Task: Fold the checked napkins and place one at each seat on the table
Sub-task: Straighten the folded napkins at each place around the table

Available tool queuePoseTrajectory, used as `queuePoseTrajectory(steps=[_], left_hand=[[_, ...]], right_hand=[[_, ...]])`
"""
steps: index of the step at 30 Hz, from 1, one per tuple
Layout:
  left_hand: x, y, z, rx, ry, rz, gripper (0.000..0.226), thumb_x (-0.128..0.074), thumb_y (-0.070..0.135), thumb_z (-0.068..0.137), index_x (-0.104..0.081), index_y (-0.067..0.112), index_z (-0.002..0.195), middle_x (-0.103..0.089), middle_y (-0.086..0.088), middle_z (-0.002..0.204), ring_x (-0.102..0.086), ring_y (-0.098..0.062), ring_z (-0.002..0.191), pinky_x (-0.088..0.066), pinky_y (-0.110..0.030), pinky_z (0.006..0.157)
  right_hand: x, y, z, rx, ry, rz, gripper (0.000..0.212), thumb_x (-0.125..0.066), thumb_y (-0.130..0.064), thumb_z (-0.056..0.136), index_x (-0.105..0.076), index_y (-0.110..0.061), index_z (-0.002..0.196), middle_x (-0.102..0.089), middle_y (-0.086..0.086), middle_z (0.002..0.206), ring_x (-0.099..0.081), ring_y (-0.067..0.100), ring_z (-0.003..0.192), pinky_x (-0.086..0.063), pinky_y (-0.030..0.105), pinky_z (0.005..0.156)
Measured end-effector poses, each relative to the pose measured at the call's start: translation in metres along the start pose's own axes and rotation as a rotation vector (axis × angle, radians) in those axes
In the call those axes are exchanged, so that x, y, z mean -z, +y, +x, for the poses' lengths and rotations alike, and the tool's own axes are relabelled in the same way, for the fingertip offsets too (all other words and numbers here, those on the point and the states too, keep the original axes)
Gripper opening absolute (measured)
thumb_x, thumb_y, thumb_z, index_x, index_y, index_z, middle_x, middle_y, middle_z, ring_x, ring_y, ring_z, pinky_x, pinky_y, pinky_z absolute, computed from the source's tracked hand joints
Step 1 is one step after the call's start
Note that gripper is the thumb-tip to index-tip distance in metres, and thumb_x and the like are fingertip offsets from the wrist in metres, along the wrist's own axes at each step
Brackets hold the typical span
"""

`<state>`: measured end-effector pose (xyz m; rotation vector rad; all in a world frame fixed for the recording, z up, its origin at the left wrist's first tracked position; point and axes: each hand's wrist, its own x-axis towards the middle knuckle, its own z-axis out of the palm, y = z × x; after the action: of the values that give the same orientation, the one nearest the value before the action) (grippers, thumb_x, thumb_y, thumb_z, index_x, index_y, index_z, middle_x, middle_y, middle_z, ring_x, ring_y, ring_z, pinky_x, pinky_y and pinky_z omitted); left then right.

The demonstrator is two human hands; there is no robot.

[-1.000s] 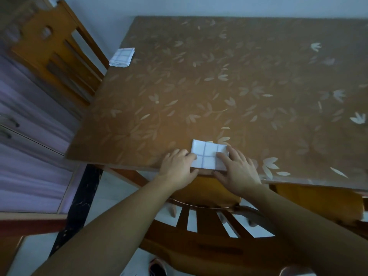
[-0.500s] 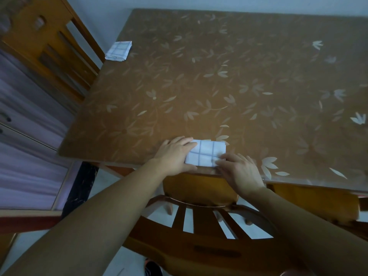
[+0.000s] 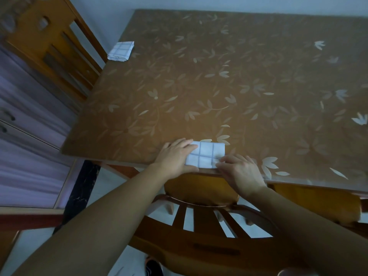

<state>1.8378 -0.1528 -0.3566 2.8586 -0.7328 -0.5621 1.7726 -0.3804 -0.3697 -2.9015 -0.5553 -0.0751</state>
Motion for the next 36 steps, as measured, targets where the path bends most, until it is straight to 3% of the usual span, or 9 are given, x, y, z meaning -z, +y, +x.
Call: queuePoseTrajectory(steps=[5,10,13,19,27,36], left_hand=[[0.005,0.002,-0.006,0.021,-0.019,0.002,0.084,-0.055,0.068,0.083,-0.022,0.033,0.152,-0.012,0.007,0.163,-0.009,-0.018,0.149,-0.018,-0.044,0.115],[0.040,0.011,-0.021,0.102,-0.032,0.059,0.078,-0.048,0.067,0.088,-0.020,0.034,0.153,-0.009,0.005,0.163,-0.008,-0.021,0.150,-0.015,-0.046,0.117],[0.063,0.024,-0.037,0.174,-0.002,0.068,0.071,-0.043,0.063,0.092,-0.022,0.032,0.152,-0.014,0.003,0.163,-0.011,-0.022,0.149,-0.016,-0.049,0.119],[0.092,0.054,-0.090,0.228,0.055,0.076,0.067,-0.043,0.060,0.093,-0.024,0.032,0.151,-0.017,0.003,0.162,-0.014,-0.022,0.148,-0.018,-0.048,0.117],[0.117,0.118,-0.147,0.083,0.186,0.136,0.067,-0.045,0.058,0.093,-0.024,0.033,0.152,-0.017,0.006,0.162,-0.015,-0.020,0.148,-0.021,-0.045,0.114],[0.107,0.252,-0.205,-0.112,0.189,0.134,0.067,-0.042,0.061,0.093,-0.024,0.034,0.152,-0.017,0.004,0.162,-0.016,-0.022,0.148,-0.021,-0.046,0.114]], right_hand=[[0.006,-0.003,0.000,-0.073,-0.073,0.036,0.012,-0.068,-0.029,0.087,-0.075,-0.023,0.095,-0.072,0.000,0.105,-0.066,0.025,0.093,-0.051,0.038,0.074],[0.049,0.010,0.000,-0.163,-0.162,0.005,0.033,-0.047,-0.046,0.095,-0.058,-0.030,0.122,-0.058,-0.007,0.129,-0.055,0.019,0.113,-0.044,0.036,0.092],[0.083,0.025,0.002,-0.259,-0.216,-0.063,0.043,-0.046,-0.043,0.096,-0.047,-0.030,0.137,-0.050,-0.005,0.140,-0.050,0.020,0.123,-0.040,0.036,0.101],[0.139,0.042,-0.023,-0.415,-0.234,-0.122,0.055,-0.049,-0.049,0.094,-0.037,-0.031,0.145,-0.037,0.001,0.153,-0.043,0.022,0.135,-0.037,0.040,0.109],[0.207,0.034,-0.143,-0.595,-0.121,-0.123,0.058,-0.048,-0.052,0.094,-0.035,-0.030,0.146,-0.042,0.000,0.149,-0.044,0.023,0.132,-0.039,0.043,0.107],[0.270,0.020,-0.314,-0.781,-0.006,-0.122,0.055,-0.049,-0.051,0.092,-0.041,-0.029,0.142,-0.049,-0.002,0.142,-0.050,0.021,0.124,-0.045,0.039,0.099]])
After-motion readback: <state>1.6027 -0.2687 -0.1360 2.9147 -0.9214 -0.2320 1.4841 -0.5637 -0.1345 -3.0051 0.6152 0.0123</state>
